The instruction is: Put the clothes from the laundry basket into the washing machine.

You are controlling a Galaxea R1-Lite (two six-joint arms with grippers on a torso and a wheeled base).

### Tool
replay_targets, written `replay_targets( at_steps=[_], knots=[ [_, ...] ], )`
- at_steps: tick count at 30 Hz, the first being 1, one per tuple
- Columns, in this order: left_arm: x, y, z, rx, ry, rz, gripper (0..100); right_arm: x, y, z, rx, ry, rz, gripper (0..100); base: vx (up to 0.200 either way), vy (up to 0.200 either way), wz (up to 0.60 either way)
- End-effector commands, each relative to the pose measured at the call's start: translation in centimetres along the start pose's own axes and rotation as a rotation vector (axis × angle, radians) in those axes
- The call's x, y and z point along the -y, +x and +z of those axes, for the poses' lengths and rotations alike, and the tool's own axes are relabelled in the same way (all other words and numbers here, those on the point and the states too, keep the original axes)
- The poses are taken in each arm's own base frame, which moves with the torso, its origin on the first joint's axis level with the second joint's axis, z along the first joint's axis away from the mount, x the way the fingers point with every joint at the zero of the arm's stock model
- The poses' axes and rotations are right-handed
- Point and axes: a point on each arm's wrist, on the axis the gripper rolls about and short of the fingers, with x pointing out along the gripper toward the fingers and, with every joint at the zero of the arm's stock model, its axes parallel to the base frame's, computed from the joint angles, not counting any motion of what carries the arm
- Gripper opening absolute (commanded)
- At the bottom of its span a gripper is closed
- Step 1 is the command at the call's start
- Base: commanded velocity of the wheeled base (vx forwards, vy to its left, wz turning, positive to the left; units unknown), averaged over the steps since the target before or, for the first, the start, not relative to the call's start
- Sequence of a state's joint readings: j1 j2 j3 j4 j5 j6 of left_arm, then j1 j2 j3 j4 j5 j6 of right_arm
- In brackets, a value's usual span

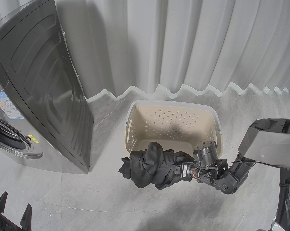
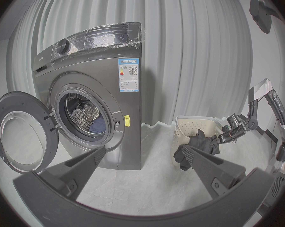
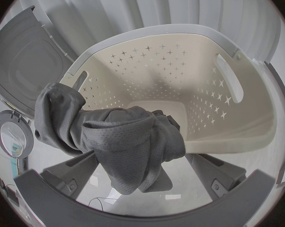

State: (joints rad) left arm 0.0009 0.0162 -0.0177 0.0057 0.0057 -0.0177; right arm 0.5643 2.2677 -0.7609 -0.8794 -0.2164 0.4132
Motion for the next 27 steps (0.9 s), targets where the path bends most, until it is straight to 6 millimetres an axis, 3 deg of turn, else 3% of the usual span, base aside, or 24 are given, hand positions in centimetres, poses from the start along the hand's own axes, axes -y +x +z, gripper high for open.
replay_targets(
  at_steps=[1,5,6,13,20,27],
  knots=[
    [0.0,0.0,-0.5,-0.003,-0.001,0.001,100,-0.2,0.8,-0.1,0.003,0.002,0.001,100,0.0,0.0,0.0],
    [0.0,0.0,-0.5,-0.002,-0.001,0.001,100,-0.3,0.9,0.0,0.011,0.007,0.006,100,0.0,0.0,0.0],
    [0.0,0.0,-0.5,-0.002,-0.001,0.001,100,-0.3,0.9,0.0,0.012,0.008,0.007,0,0.0,0.0,0.0],
    [0.0,0.0,-0.5,-0.002,-0.004,0.001,100,-0.2,-0.2,0.0,0.006,0.003,0.007,0,0.0,0.0,0.0],
    [0.0,0.0,-0.5,-0.002,-0.004,0.001,100,-0.6,-4.5,1.4,0.045,-0.003,0.048,0,0.0,0.0,0.0],
    [0.0,0.0,-0.5,-0.003,-0.004,0.001,100,-1.2,-9.5,4.1,0.158,0.01,0.117,0,0.0,0.0,0.0]
  ],
)
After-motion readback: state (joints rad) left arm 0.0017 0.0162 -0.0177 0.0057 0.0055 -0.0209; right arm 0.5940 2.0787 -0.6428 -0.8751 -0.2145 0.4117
